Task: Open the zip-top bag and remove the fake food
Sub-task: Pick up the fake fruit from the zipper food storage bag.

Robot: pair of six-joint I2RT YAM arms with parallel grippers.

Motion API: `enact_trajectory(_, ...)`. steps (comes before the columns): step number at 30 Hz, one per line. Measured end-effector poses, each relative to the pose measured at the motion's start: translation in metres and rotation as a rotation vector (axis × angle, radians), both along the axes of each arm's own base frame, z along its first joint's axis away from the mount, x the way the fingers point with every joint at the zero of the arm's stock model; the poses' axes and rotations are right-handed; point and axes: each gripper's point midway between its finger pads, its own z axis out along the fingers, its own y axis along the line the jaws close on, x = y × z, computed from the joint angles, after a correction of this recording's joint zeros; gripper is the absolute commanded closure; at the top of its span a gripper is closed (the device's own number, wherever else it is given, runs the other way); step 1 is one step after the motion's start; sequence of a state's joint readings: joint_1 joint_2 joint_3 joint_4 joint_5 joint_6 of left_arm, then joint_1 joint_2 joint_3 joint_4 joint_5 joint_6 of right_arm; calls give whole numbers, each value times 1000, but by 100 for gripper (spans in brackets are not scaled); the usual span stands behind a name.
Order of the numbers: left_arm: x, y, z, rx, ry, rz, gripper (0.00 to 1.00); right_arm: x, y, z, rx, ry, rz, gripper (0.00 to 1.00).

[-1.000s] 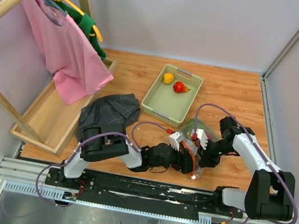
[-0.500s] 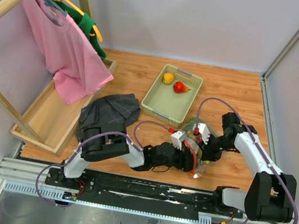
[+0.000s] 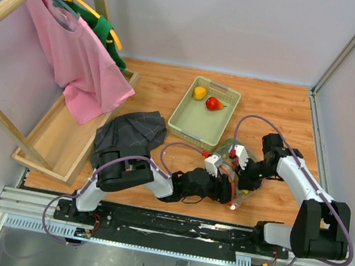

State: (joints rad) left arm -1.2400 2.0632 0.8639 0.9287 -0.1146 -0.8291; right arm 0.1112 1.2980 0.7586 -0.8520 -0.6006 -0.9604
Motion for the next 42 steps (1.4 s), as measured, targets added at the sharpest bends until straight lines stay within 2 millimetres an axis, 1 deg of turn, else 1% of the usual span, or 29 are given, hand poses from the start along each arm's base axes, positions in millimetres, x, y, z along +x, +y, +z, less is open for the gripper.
enact_trajectory(3, 0, -1, 0, 2, -2, -2, 35, -2, 3, 1, 18, 4, 6, 84)
enact_trajectory(9, 0, -1, 0, 3, -2, -4, 59, 0, 2, 1, 12, 4, -3, 80)
enact_trajectory(12, 0, 1, 0, 6, -1, -2, 65, 2, 0, 0, -4, 5, -29, 79)
enact_trajectory(18, -5, 17, 1, 21, 10, 3, 68, 11, -10, -5, -66, -14, -98, 79)
enact_trajectory(23, -11, 28, 10, 3, 26, 2, 69, 19, -19, -8, -109, -32, -147, 79)
enact_trajectory(26, -16, 35, 11, -5, 49, -3, 70, 22, -20, -8, -117, -41, -159, 78)
enact_trajectory(32, -31, 56, 10, -27, 103, -19, 72, 23, -20, -4, -108, -60, -157, 73)
enact_trajectory(34, -35, 63, 14, -47, 113, -25, 72, 22, -20, -2, -103, -66, -151, 72)
enact_trajectory(37, -40, 70, 29, -94, 109, -37, 72, 17, -18, 4, -87, -74, -132, 70)
enact_trajectory(42, -43, 79, 56, -160, 85, -43, 72, 18, -14, 25, -52, -113, -113, 68)
